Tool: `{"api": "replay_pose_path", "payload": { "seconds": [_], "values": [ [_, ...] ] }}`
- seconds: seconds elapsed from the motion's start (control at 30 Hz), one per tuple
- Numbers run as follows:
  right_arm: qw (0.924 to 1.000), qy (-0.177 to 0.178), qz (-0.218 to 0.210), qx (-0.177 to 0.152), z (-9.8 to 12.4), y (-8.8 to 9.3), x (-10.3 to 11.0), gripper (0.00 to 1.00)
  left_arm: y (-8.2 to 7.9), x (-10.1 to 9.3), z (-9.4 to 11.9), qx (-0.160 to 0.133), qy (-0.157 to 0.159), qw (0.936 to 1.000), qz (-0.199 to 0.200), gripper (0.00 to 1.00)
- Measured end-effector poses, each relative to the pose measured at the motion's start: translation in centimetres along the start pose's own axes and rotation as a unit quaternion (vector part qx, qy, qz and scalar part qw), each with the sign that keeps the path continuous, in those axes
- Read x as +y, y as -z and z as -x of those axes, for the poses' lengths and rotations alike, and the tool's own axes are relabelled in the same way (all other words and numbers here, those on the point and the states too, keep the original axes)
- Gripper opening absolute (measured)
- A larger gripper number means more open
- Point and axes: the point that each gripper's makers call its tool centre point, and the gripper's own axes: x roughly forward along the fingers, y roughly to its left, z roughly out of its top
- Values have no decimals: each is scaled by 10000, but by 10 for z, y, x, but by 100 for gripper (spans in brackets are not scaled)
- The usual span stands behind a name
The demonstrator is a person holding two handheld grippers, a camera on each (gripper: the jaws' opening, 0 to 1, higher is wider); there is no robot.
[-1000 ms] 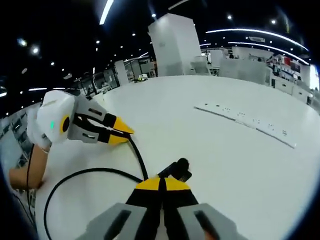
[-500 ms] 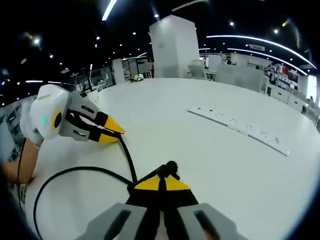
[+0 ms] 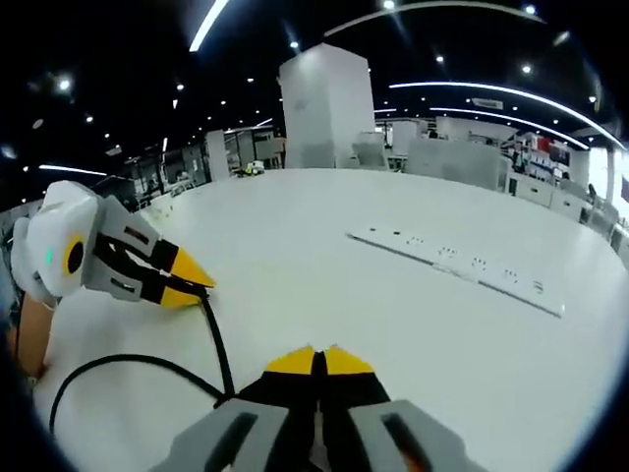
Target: Find the charging cable on the desk, coil it up and secure with Velcro.
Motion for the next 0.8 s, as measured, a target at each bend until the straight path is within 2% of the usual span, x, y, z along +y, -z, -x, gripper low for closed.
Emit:
{"api": "replay_pose_path", "payload": {
  "seconds": [0.17, 0.23, 0.33, 0.47, 0.5, 0.53, 0.57, 0.7, 0.8],
  "values": [
    [9999, 113, 28, -36, -1, -5, -5, 2, 0, 0, 0, -27, -3, 10000, 24, 7],
    [9994, 151, -231, -226, 0, -8, -7, 2, 1, 0, 1, -55, -3, 10000, 46, 7],
    [9991, 142, -203, -343, 1, -8, -8, 2, 0, 1, 1, -59, 21, 10000, 45, 7],
    [9990, -408, -46, -185, 3, -7, 14, 2, 0, 2, 0, -75, 34, 10000, 28, 7],
    [9994, -290, 199, 22, 2, 1, 13, 2, 0, 2, -1, -57, 21, 10000, 31, 7],
    [9989, -206, 419, -44, 1, -4, 10, 2, 0, 2, -1, -55, 5, 10000, 30, 7],
    [9994, -162, 303, -67, -1, -6, 12, 2, 0, 2, 0, -59, -9, 10000, 23, 7],
    [9992, 116, 345, -186, -6, -9, 5, 2, 0, 2, 0, -71, -14, 10000, 43, 7],
    [9962, 401, 714, -290, -4, -10, 5, 3, 0, 4, 0, -127, -12, 9999, 105, 7]
  ]
}}
